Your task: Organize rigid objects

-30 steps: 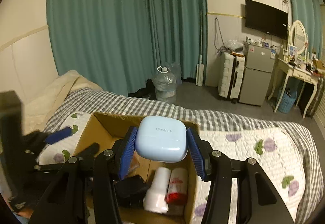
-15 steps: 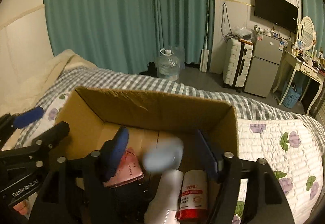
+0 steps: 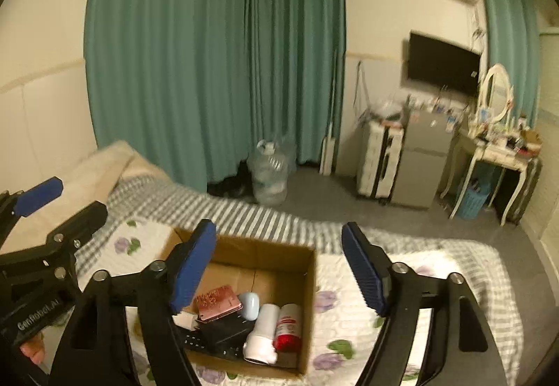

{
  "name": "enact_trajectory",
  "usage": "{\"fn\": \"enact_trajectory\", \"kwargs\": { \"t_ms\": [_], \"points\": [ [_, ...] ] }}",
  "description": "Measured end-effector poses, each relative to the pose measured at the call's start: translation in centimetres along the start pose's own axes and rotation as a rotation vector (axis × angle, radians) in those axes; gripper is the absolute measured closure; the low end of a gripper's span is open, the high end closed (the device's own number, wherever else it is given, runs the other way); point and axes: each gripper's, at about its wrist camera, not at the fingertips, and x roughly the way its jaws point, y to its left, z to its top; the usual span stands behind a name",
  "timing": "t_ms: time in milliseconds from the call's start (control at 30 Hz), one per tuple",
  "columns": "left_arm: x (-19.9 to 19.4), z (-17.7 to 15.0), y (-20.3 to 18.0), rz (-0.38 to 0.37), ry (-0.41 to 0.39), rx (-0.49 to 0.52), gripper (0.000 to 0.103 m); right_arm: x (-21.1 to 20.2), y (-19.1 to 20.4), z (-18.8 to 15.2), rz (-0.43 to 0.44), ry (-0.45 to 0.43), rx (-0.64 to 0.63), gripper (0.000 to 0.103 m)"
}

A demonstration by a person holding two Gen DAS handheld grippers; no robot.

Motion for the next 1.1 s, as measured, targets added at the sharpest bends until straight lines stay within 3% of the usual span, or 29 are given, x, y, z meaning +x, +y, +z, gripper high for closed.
{"fn": "enact_trajectory", "kwargs": {
  "t_ms": [67, 167, 433, 667, 867, 1100],
  "points": [
    [-2.4, 0.9, 0.3, 0.0, -0.04, -0.006, 0.026, -3.1, -0.2, 0.7, -0.018, -0.039, -0.004, 0.019],
    [-5.7, 1.5, 0.8, 0.002, -0.079, -0.016, 0.024, -7.8, -0.5, 1.3, -0.04, -0.095, -0.003, 0.0],
    [-10.0, -0.9, 1.2, -0.005, -0.106, 0.011, 0.021, -13.2, 0.3, -0.6, -0.079, -0.141, -0.01, 0.0],
    [-9.0, -6.2, 0.1, -0.017, -0.042, 0.058, 0.021, -11.0, 0.6, -6.5, -0.075, -0.083, 0.023, 0.0],
    [-5.9, -11.0, 0.2, -0.008, 0.059, 0.007, 0.021, -7.3, 0.0, -10.9, -0.054, -0.035, 0.083, 0.0],
    [-4.4, -12.9, -0.1, 0.013, 0.09, 0.005, 0.021, -5.4, -0.2, -12.9, -0.071, 0.011, 0.077, 0.0]
  ]
}}
